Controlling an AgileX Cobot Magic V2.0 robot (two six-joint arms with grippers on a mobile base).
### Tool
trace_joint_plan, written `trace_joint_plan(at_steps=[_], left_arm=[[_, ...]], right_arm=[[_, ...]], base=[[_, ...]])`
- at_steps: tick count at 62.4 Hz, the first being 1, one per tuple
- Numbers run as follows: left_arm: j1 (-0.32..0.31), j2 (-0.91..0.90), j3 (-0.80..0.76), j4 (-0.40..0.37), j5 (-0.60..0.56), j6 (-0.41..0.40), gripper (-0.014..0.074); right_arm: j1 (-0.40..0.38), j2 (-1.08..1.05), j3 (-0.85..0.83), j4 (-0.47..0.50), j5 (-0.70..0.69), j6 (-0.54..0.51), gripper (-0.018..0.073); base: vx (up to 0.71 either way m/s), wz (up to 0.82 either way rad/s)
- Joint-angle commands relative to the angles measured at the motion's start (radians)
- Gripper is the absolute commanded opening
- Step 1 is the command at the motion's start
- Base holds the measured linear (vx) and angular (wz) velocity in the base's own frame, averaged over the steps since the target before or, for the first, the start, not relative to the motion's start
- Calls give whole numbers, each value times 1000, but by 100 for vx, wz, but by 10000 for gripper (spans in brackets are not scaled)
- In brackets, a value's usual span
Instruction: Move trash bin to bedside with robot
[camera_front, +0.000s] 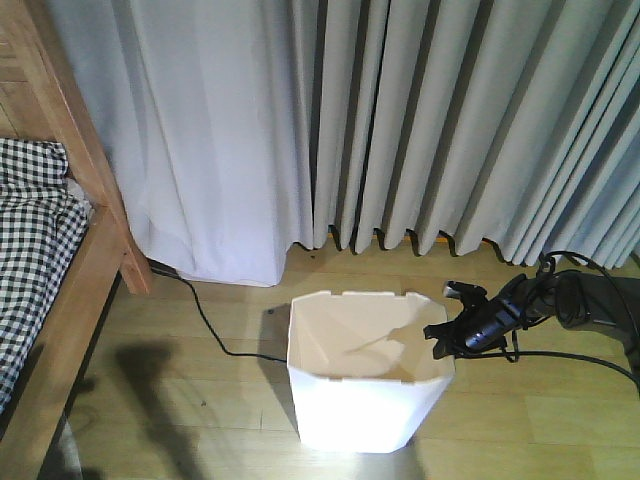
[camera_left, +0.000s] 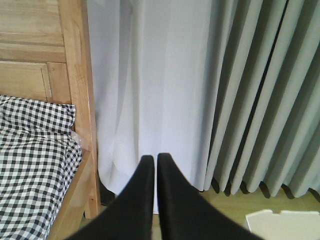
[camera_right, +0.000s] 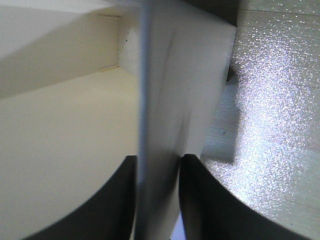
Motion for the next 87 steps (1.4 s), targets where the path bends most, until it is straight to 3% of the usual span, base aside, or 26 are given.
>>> trace_joint_plan(at_steps=[1,26,41,59,73,87], left_arm=[[0,-14,19,-4,-69,-6,-6],[0,-14,19,-4,-69,-6,-6],[0,-14,19,-4,-69,-6,-6],[0,-14,19,-4,-69,-6,-6],[0,-14,19,-4,-69,-6,-6],[0,-14,19,-4,-69,-6,-6]], right_arm=[[-2,-63,-21,-1,27,-12,284],[-2,-64,-21,0,6,5,545],[-2,-64,-21,-5,-12,-24,549],[-3,-134,0,-9,-10,37,519],[-3,-304,292,18,-263,8,488],[-3,-540,600,82,-341,-213,472]], base=[[0,0],[0,0],[0,0],[0,0],[0,0],[0,0]])
